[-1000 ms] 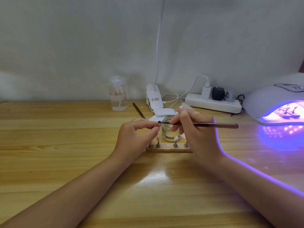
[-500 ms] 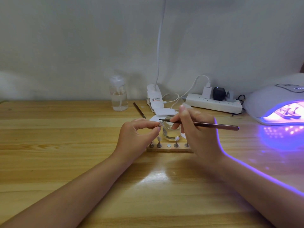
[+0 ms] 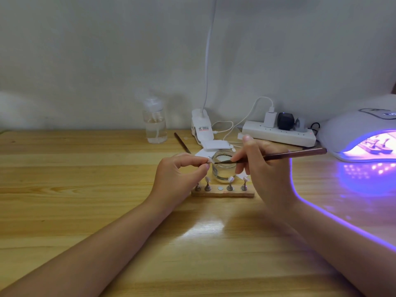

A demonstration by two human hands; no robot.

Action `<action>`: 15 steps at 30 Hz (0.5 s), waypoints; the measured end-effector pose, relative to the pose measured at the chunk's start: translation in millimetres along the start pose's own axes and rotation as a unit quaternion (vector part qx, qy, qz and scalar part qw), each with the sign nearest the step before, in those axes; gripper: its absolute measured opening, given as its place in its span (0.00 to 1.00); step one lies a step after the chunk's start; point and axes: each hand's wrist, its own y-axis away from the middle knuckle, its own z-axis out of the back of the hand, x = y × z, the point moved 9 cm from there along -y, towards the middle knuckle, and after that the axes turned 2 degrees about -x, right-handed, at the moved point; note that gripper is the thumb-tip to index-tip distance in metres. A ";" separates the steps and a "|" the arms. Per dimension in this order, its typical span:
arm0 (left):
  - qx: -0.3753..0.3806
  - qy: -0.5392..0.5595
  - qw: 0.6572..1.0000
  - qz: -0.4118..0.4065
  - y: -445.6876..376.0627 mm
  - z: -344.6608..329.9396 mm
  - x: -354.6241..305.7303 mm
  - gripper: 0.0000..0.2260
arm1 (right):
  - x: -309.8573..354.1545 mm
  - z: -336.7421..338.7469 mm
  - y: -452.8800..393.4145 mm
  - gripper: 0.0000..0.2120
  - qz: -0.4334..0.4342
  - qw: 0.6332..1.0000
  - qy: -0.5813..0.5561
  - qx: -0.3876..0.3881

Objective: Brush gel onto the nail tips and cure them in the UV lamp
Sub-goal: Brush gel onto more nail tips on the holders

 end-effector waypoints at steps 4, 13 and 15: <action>0.001 -0.003 1.000 -0.005 -0.1 -0.3 -0.8 0.11 | 4.4 -7.2 -0.1 0.16 0.010 1.000 0.016 0.021; 0.000 -0.007 1.000 0.000 0.3 0.9 0.6 0.11 | 3.8 -7.7 1.9 0.17 0.001 1.000 0.013 0.027; 0.002 -0.007 1.000 -0.001 0.4 0.4 0.0 0.10 | 3.3 -4.6 1.4 0.18 0.004 1.000 0.013 0.017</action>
